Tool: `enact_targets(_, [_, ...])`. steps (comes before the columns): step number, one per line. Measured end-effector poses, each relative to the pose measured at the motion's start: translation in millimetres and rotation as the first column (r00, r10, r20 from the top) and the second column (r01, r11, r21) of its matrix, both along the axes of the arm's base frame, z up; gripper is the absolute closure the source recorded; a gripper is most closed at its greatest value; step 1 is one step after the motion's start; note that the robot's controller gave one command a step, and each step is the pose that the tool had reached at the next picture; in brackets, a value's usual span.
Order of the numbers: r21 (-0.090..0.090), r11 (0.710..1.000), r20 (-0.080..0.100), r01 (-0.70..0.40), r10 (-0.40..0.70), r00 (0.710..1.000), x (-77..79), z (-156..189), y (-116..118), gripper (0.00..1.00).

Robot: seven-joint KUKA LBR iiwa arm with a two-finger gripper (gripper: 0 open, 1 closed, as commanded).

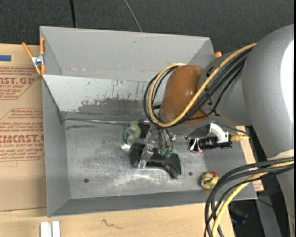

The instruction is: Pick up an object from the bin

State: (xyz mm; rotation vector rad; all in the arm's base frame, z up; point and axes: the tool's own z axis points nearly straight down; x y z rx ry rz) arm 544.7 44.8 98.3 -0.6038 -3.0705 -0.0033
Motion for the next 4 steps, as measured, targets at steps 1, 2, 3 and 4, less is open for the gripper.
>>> enact_targets(1, [-0.005,1.0,0.001,0.004,-0.004,1.0,-10.1,44.5,3.9,1.0])
enact_targets(2, [-0.001,1.0,0.027,0.016,-0.016,1.0,-3.2,47.2,8.7,1.0])
enact_targets(3, [-0.006,1.0,0.004,0.025,-0.025,1.0,-15.4,17.6,8.0,1.0])
enact_targets(4, [-0.005,1.0,0.001,0.026,-0.026,1.0,-10.9,68.9,7.5,1.0])
